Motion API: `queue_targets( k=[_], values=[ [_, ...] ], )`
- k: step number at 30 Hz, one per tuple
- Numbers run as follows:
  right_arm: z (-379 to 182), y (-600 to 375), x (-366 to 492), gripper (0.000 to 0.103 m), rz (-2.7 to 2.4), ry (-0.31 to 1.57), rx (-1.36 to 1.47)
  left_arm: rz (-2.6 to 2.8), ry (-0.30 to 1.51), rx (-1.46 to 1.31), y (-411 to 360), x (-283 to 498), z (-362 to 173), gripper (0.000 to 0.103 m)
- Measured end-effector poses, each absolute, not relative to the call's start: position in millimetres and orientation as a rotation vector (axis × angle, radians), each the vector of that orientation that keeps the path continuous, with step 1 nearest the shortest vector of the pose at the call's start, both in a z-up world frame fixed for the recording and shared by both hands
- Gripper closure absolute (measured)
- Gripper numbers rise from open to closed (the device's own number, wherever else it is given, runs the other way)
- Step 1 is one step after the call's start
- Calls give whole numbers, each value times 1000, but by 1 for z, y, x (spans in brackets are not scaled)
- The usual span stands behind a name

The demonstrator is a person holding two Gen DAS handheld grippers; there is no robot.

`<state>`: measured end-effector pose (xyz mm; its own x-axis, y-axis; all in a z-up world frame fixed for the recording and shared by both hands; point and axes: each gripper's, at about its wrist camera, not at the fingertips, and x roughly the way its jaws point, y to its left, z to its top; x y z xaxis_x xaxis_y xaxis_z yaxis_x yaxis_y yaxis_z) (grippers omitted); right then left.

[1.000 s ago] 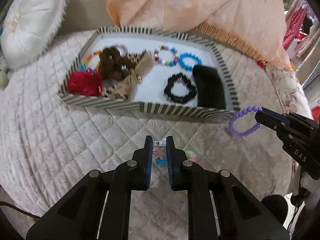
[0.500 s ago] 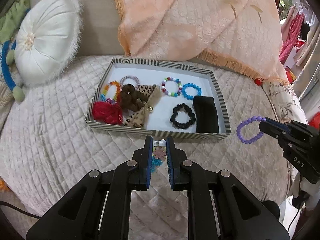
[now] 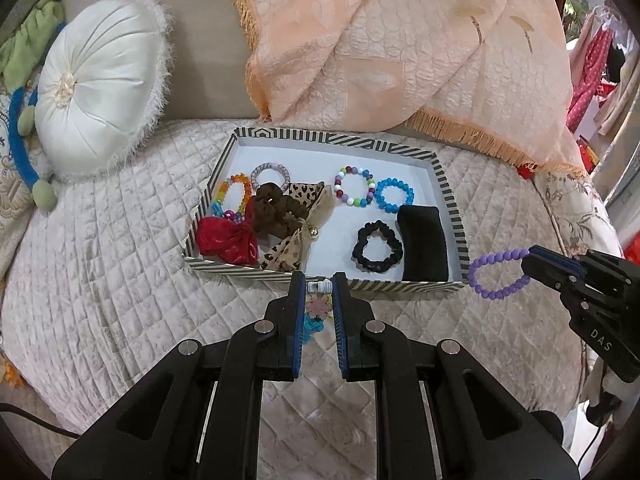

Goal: Organize jewelry
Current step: 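Carry both bracelets into the striped tray and open both tools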

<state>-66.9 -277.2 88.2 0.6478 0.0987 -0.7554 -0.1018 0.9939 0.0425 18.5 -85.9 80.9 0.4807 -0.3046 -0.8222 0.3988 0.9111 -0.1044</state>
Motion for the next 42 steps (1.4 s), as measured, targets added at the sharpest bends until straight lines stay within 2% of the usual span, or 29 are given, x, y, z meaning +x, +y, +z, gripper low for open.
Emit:
queue_targets(
  k=[17, 28, 42],
  values=[
    [92, -265, -28, 94, 164, 849, 4, -382, 930, 126, -96, 66, 104, 91],
    [79, -242, 13, 94, 229, 857, 46, -331, 929, 142, -108, 118, 100, 91],
    [21, -222, 71, 94, 307, 940, 156, -339, 966, 143, -149, 182, 71, 91]
  ],
)
